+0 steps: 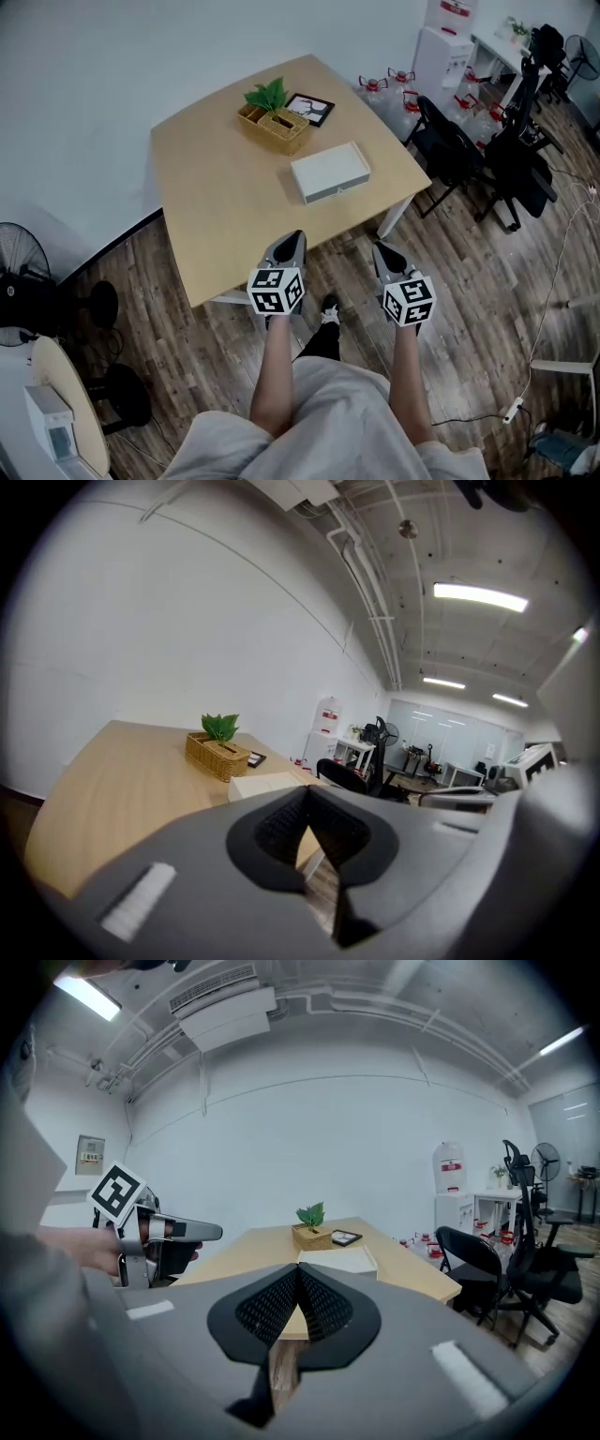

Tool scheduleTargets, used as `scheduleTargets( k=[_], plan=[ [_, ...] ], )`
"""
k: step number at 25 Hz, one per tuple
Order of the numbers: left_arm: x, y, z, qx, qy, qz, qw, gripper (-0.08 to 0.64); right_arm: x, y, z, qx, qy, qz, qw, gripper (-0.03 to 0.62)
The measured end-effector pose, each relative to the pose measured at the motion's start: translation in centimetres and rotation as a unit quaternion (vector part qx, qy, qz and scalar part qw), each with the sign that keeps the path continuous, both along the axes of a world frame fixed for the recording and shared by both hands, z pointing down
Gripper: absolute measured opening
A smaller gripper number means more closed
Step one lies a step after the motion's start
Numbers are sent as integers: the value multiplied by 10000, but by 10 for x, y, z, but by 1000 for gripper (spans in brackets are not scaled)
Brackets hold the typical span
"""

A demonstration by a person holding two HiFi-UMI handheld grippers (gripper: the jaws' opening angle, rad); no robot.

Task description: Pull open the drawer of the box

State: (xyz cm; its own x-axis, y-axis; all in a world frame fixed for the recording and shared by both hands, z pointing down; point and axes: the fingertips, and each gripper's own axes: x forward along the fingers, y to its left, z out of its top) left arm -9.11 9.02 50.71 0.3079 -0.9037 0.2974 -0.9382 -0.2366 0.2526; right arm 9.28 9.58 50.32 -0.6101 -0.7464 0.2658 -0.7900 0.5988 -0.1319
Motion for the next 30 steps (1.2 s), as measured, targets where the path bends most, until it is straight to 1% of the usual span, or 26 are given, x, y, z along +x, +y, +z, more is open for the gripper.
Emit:
scheduleTargets(
  k=[5,14,20,24,27,30],
  plan=[
    [-17,-54,4,-112,25,-14,9999,54,-15,-51,7,-151,5,18,9999,2],
    [-29,-131,16,-250,79,149,9995,54,-26,-125,18,-315,5,197,9993,2],
    [-41,-157,28,-392,83,253,9989,54,-34,-152,28,-406,28,317,9987,2],
    [-44,-165,41,-508,100,294,9982,54,-36,-166,41,-477,138,345,9982,2],
    [-45,-171,49,-588,49,324,9977,54,-39,-175,47,-512,163,304,9981,2],
    [-52,-182,51,-588,-41,282,9979,54,-47,-185,54,-519,204,196,9983,2]
  ],
)
